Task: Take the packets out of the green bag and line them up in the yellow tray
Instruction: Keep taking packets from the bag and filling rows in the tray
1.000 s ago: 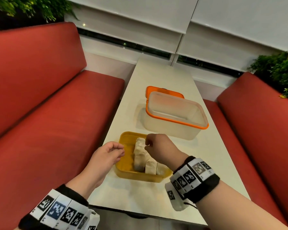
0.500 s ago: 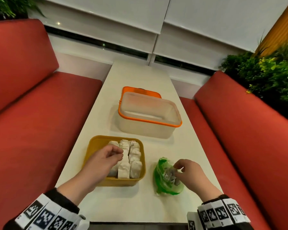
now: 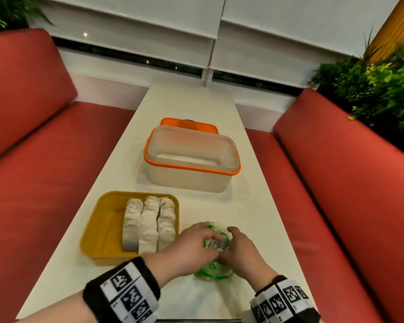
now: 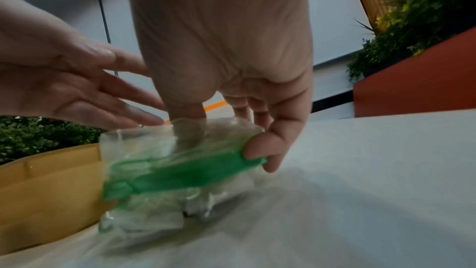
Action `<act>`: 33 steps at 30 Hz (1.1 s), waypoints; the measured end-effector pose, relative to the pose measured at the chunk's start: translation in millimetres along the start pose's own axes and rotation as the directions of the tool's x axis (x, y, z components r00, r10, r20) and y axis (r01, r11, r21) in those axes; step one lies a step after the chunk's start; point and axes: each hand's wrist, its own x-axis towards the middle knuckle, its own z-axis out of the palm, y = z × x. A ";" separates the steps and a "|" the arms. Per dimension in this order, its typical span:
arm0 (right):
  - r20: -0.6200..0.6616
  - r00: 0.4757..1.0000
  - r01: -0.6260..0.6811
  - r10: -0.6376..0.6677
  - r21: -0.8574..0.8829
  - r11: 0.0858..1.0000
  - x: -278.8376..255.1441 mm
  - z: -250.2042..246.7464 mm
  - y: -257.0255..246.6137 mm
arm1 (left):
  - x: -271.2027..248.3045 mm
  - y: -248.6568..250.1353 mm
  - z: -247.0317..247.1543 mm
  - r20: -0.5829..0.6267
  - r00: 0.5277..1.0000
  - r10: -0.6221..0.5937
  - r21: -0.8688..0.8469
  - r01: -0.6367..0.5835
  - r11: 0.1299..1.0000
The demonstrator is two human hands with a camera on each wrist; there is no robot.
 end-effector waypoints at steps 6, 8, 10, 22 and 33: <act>0.001 0.997 -0.073 0.074 0.147 0.986 -1.2 -0.6 17.3 | 19.9 0.8 34.5 0.039 0.983 -0.182 0.187 0.172 0.967; 0.099 0.981 -0.184 0.165 0.229 0.956 -2.8 -6.3 20.3 | 21.3 -2.0 39.7 0.015 0.980 -0.196 0.170 0.191 0.967; 0.222 0.954 -0.277 0.204 0.376 0.884 -4.3 -8.2 21.8 | 22.1 -6.1 44.4 0.008 0.984 -0.179 0.118 0.177 0.977; 0.437 0.899 -0.403 0.021 0.810 0.425 10.7 -11.0 25.2 | 17.6 -14.7 44.6 -0.060 0.985 -0.160 -0.079 0.156 0.985; 0.308 0.940 -0.340 0.146 0.829 0.443 20.6 -8.1 19.1 | 19.8 -19.4 41.8 -0.143 0.978 -0.155 -0.004 0.156 0.988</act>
